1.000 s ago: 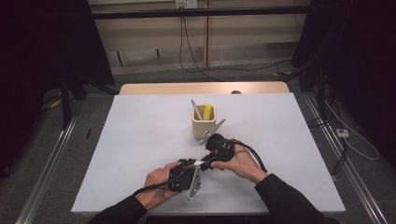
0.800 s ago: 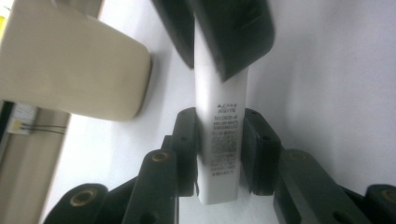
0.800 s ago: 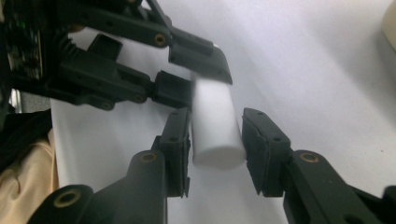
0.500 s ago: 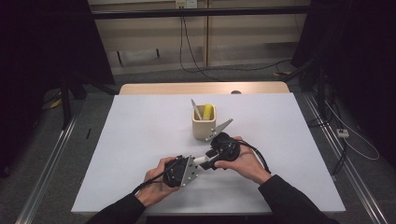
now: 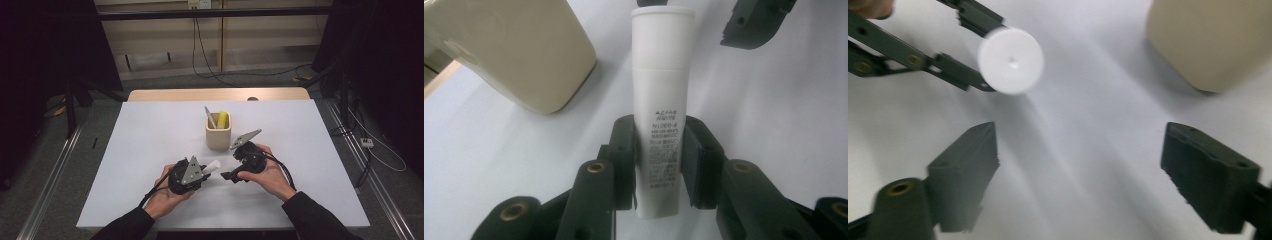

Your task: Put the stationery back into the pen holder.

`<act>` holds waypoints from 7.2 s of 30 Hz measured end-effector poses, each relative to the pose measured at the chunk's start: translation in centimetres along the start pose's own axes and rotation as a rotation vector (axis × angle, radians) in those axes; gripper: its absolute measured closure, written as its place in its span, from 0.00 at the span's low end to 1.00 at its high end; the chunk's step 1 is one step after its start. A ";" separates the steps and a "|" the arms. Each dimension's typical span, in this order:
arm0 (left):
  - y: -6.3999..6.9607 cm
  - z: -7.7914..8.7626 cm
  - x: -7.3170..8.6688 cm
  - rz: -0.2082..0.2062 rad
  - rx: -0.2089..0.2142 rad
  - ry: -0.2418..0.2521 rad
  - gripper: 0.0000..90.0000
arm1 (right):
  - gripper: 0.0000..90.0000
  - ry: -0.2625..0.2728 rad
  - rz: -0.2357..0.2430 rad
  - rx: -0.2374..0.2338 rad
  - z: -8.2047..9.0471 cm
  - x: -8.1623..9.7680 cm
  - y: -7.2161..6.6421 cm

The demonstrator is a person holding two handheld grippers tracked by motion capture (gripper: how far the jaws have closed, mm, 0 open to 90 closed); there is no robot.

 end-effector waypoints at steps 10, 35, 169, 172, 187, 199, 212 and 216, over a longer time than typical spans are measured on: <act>-0.9 0.8 0.1 0.115 0.015 0.065 0.78 | 0.09 0.064 -0.037 0.161 0.9 0.9 1.2; -3.0 3.9 -1.6 0.283 0.026 0.176 0.78 | 0.09 0.286 -0.211 0.327 4.5 6.2 3.8; -9.2 2.1 -5.2 0.480 0.013 0.248 0.06 | 0.06 0.357 -0.264 0.411 8.1 13.2 6.1; -8.9 2.6 -4.6 0.432 -0.034 0.213 0.06 | 0.06 0.356 -0.263 0.411 8.2 13.2 6.0; -7.9 4.8 -1.5 0.452 -0.049 0.181 0.06 | 0.06 0.353 -0.267 0.414 8.1 13.2 6.1; -7.1 6.0 2.3 0.500 -0.031 0.126 0.06 | 0.06 0.352 -0.268 0.410 8.0 13.2 6.1; -4.0 7.3 4.3 0.474 -0.027 0.114 0.06 | 0.06 0.351 -0.266 0.409 8.0 13.2 6.0; -3.1 7.8 5.3 0.483 -0.057 0.099 0.07 | 0.06 0.350 -0.266 0.409 8.0 13.2 6.0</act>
Point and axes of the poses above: each handheld gripper's, and its own axes: z roughly backward along the jaws, x roughly out of its underside, y roughly to its right, the point moved 6 cm from there along -z, roughly forward along the jaws, and after that the axes turned 11 degrees about x, right-handed, at the moved point
